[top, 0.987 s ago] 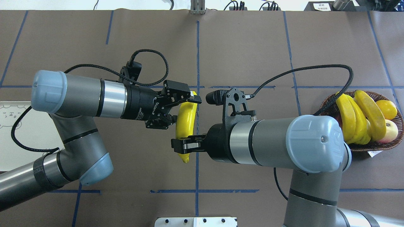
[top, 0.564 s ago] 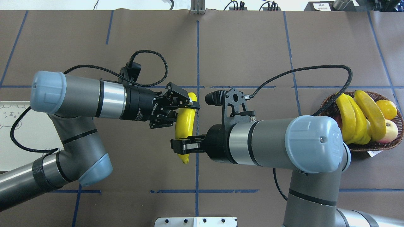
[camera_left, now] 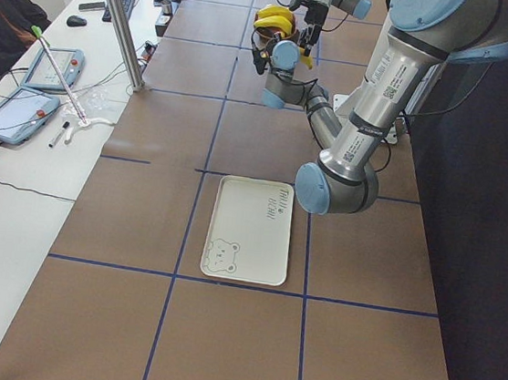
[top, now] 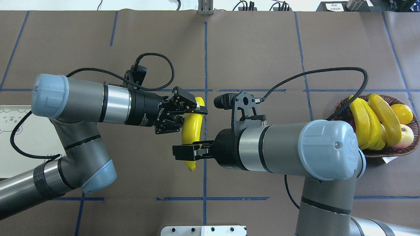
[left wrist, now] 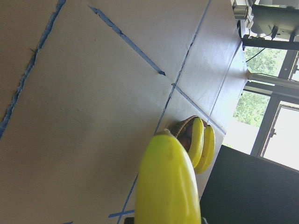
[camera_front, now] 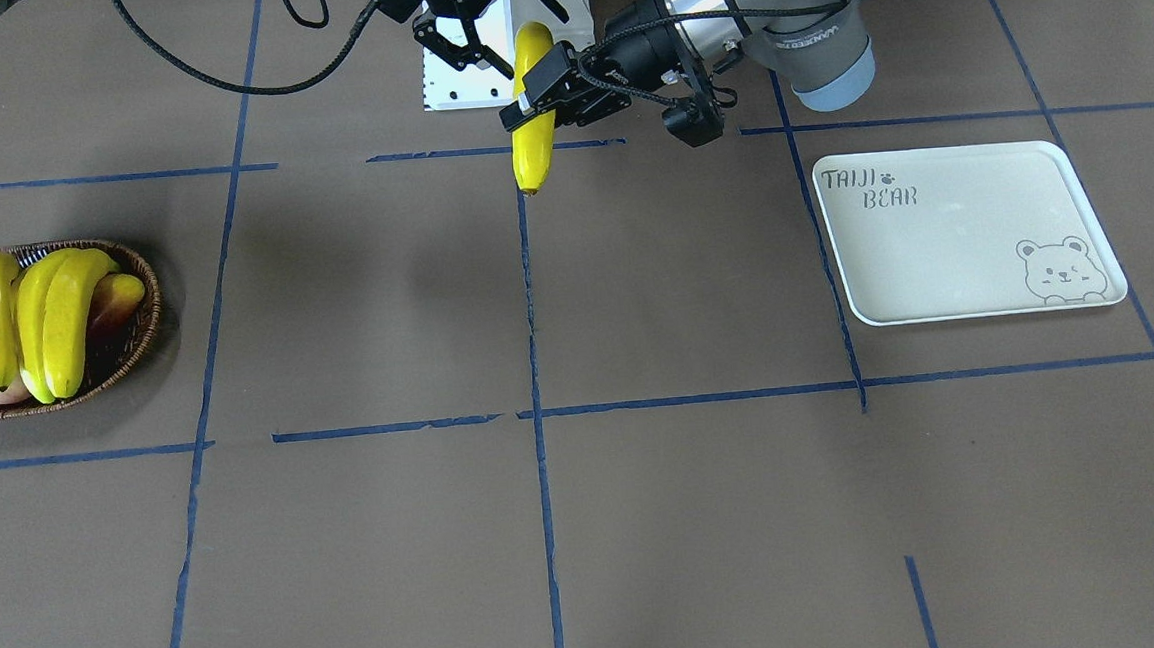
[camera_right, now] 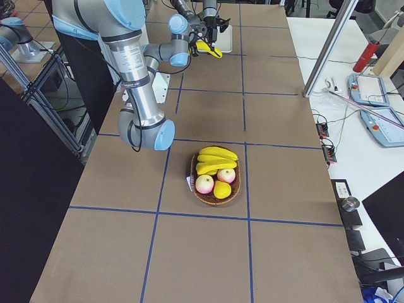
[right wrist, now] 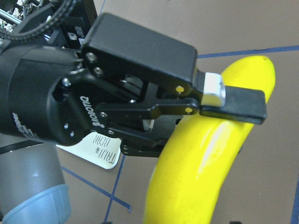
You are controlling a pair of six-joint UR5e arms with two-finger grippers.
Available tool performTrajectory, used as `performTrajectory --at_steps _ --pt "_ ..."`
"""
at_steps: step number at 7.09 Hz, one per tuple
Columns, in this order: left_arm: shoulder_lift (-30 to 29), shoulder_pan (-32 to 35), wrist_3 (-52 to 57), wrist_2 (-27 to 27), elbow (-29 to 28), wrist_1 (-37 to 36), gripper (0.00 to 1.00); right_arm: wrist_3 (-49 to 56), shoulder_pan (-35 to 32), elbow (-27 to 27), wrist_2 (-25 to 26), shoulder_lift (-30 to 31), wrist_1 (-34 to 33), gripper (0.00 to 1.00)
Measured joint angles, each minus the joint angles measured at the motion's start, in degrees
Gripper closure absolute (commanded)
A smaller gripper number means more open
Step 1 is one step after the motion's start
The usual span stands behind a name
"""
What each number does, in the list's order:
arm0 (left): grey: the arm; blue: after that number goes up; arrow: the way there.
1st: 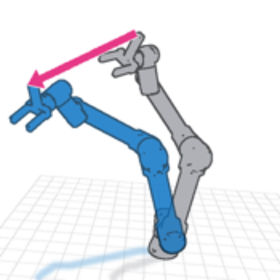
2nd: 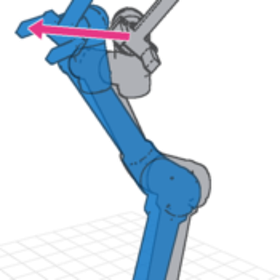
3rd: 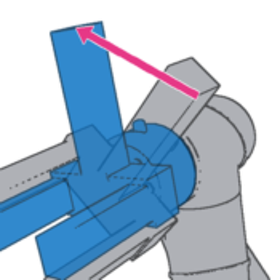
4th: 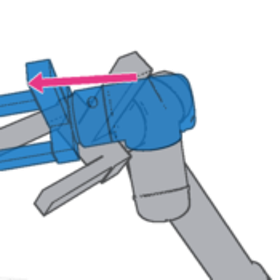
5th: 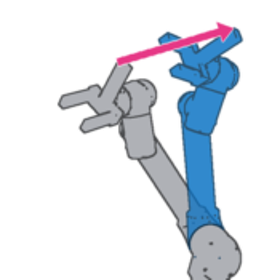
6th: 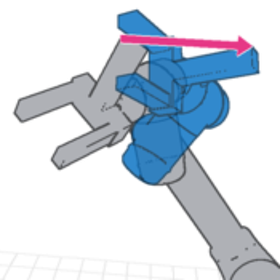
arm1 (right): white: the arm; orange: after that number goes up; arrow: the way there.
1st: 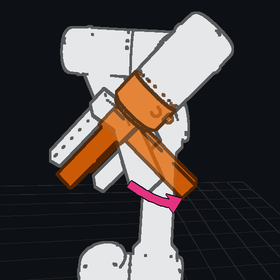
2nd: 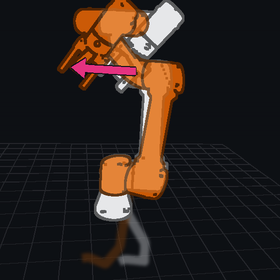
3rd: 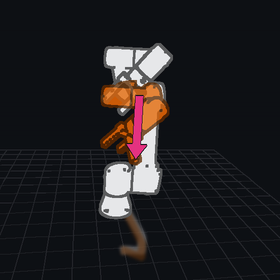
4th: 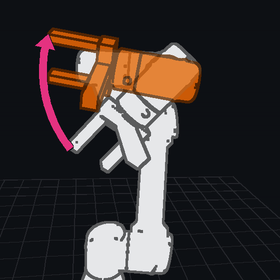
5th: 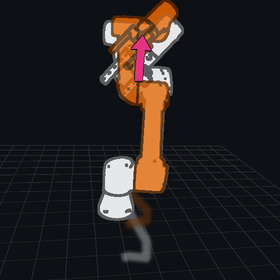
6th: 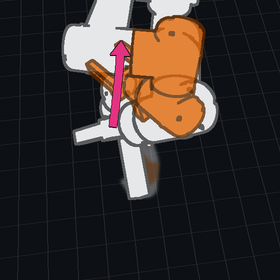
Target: Transfer all bananas from basket to plate
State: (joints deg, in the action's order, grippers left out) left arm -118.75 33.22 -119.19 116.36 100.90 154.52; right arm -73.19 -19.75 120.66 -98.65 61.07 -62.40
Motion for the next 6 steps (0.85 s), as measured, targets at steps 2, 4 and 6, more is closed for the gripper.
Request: performTrajectory --at_steps 2,4,6 --pt "0.2 0.4 0.0 0.0 -0.1 -0.4 1.00 0.1 -0.4 0.7 -0.7 0.4 -0.1 0.00" --pt "2.3 3.6 0.9 0.7 -0.1 -1.6 1.00 0.1 -2.8 1.4 -2.5 1.2 -0.6 0.00" --pt "9.8 9.1 9.1 3.0 0.6 -2.7 1.00 0.3 -5.3 2.1 -3.1 4.1 -0.7 0.00"
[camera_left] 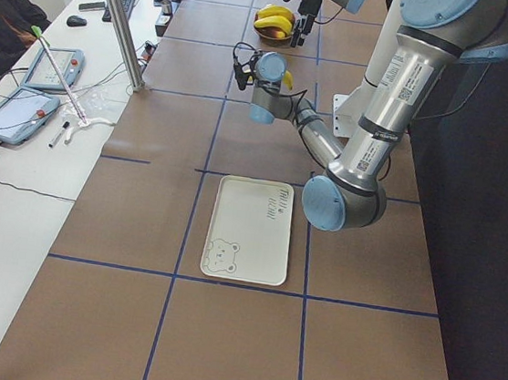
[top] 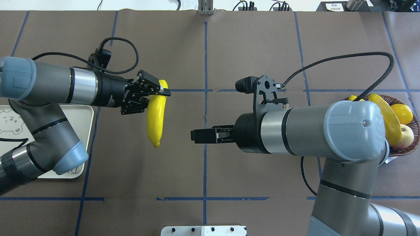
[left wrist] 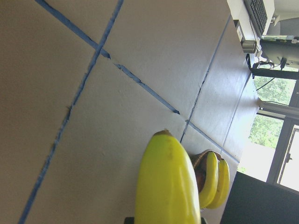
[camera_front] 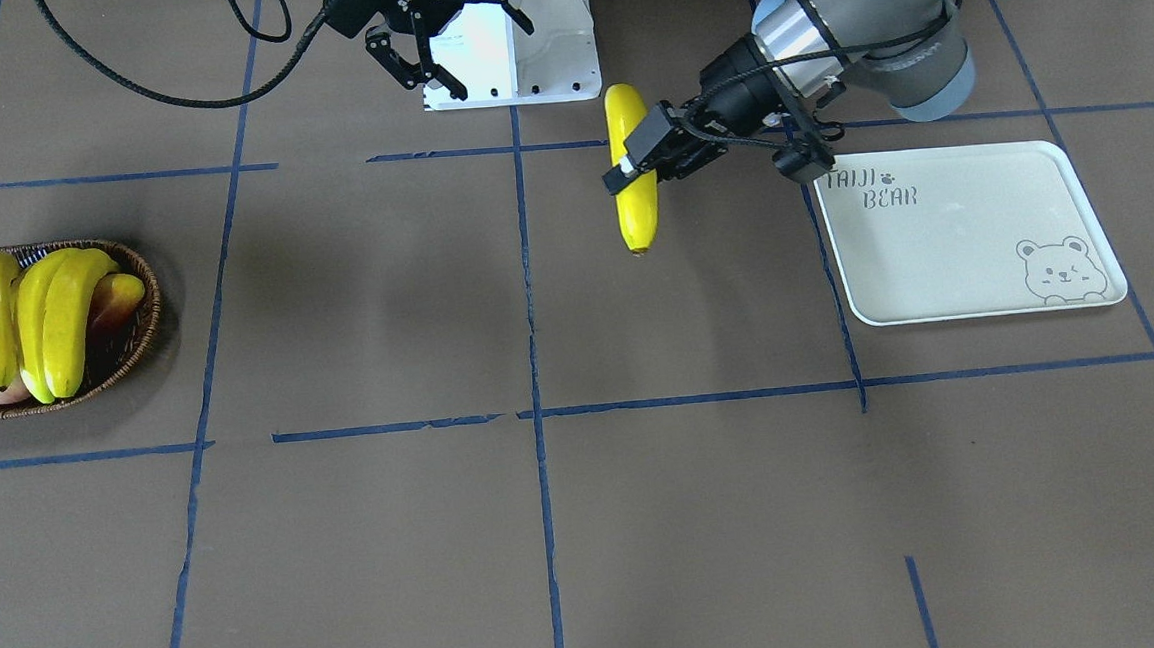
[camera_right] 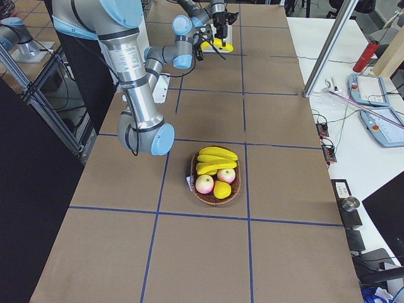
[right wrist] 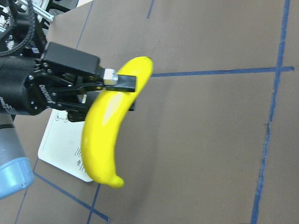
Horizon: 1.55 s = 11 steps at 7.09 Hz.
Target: Transfer all bananas from basket to plate
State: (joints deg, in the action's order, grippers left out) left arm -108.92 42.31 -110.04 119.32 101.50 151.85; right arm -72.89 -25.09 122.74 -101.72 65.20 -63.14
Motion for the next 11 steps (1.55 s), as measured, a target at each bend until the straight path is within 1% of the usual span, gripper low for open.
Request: performTrajectory --at_steps 2,3,4,5,6,7,9,11 --pt "13.0 5.9 13.3 2.1 2.4 -0.2 1.00 0.2 -2.6 0.2 0.1 3.8 0.0 0.00" --pt "19.5 8.0 20.4 2.4 3.1 -0.2 1.00 0.6 -4.1 0.1 0.0 6.1 0.0 0.00" --pt "24.8 9.5 27.1 2.3 3.3 -0.3 1.00 1.0 -5.2 0.1 -0.1 7.7 0.0 0.00" --pt "28.6 10.6 32.6 2.0 2.9 -0.4 1.00 1.1 -5.7 0.1 -0.1 8.8 0.0 0.00" --pt "30.9 11.2 37.3 0.8 2.2 -1.4 1.00 1.1 -6.1 0.0 -0.1 9.6 0.0 0.00" --pt "32.1 11.5 41.6 -1.3 1.8 -3.9 1.00 1.1 -6.3 0.1 -0.1 9.9 0.0 0.00" --pt "33.1 11.5 49.3 -6.4 1.3 -10.5 1.00 1.1 -6.5 0.1 0.0 10.0 0.0 0.00" --pt "33.5 11.4 52.2 -9.6 -0.3 -12.6 1.00 1.1 -7.3 0.2 -0.3 10.3 0.0 0.00"
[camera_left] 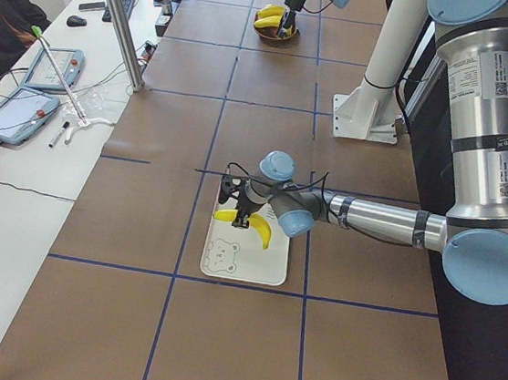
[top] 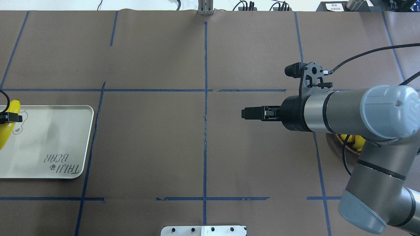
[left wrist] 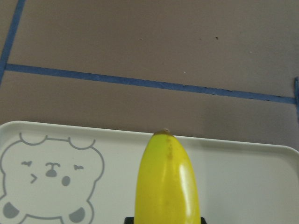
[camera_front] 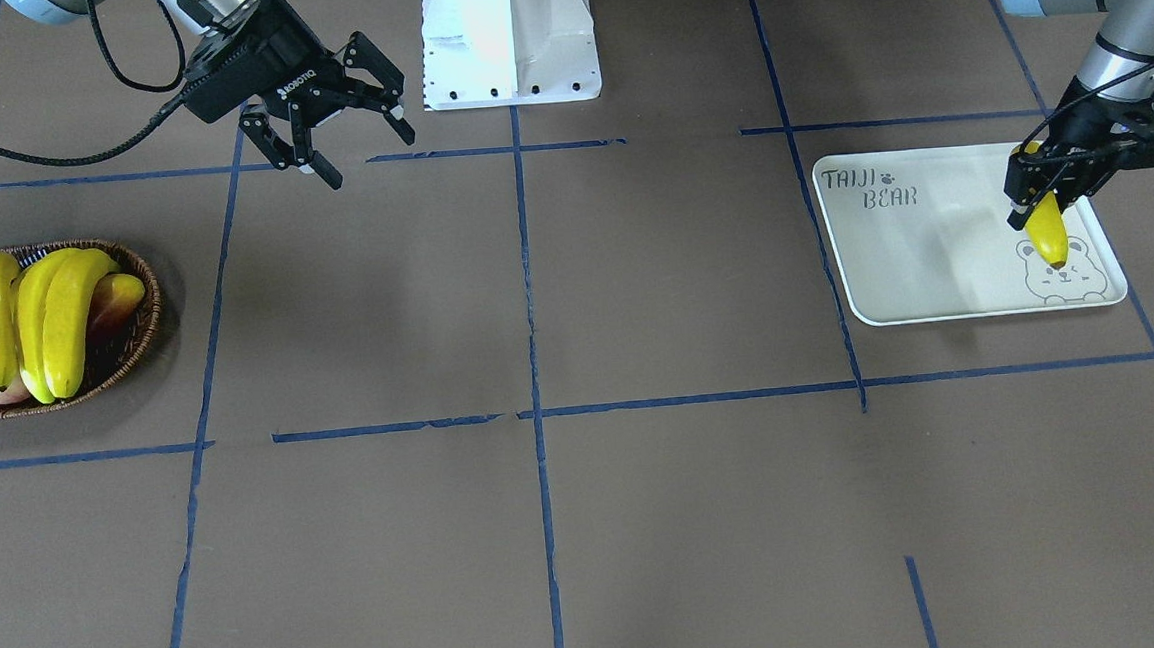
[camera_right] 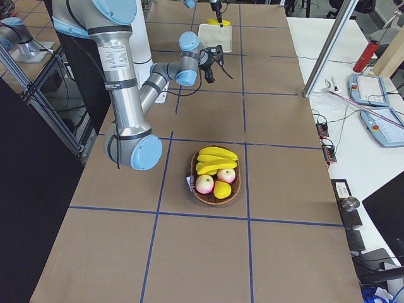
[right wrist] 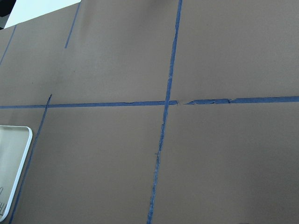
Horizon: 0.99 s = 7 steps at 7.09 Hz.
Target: Transfer all bananas from basket to plate
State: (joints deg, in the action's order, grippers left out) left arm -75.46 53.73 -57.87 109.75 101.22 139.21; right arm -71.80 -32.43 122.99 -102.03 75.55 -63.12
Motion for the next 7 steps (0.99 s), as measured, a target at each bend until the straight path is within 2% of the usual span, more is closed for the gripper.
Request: performTrajectory --at_steps 3,5,7 --pt "0.5 -0.1 1.5 -3.9 -3.0 -0.3 1.00 0.0 -2.8 0.0 -2.7 1.8 -0.1 0.00" --pt "0.8 -0.3 3.5 -6.1 -4.5 -0.3 0.91 0.0 -3.0 0.0 -3.0 1.9 -0.1 0.00" --pt "0.6 -0.5 3.9 -6.6 -5.0 -0.3 0.92 -0.1 -3.2 0.1 -3.0 1.9 0.0 0.00"
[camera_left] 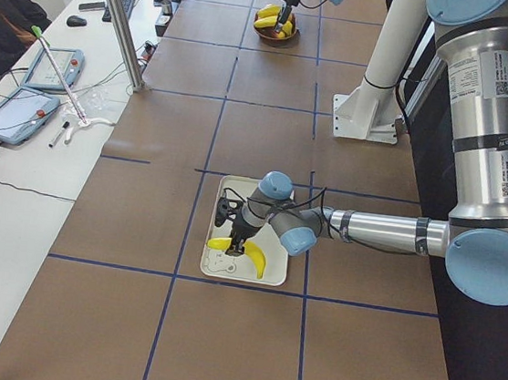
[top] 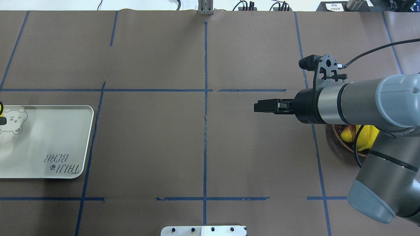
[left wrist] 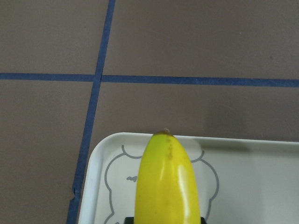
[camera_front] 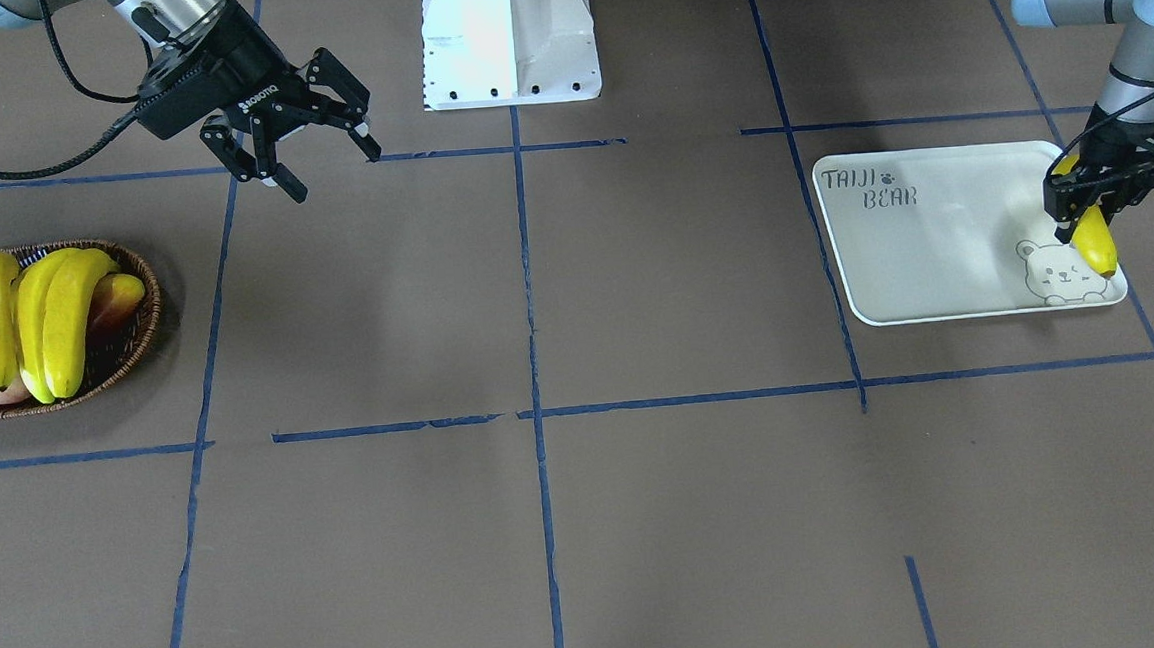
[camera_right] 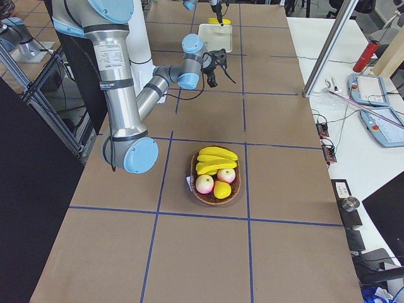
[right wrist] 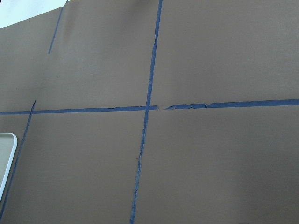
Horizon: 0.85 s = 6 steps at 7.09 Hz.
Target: Transfer all bananas from basket to plate
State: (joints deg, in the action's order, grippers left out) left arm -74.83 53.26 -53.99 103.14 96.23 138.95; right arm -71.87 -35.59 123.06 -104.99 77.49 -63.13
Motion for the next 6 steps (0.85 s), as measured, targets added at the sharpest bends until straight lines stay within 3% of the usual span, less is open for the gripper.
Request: performTrajectory --at_steps 3,4,5,6 --pt "-0.4 -1.0 -0.2 0.0 0.1 0.0 0.92 0.0 -0.2 0.1 0.0 0.1 0.0 0.00" --pt "-0.4 -1.9 -0.3 0.0 0.2 0.0 0.83 0.0 -0.3 0.1 0.0 0.2 0.0 0.00" --pt "-0.4 -2.7 -0.4 0.0 0.2 0.0 0.21 0.0 -0.5 0.1 0.0 0.2 0.0 0.00" --pt "-0.4 -3.2 -0.4 0.0 0.1 0.0 0.00 0.0 -0.5 0.1 -0.1 0.2 0.0 0.00"
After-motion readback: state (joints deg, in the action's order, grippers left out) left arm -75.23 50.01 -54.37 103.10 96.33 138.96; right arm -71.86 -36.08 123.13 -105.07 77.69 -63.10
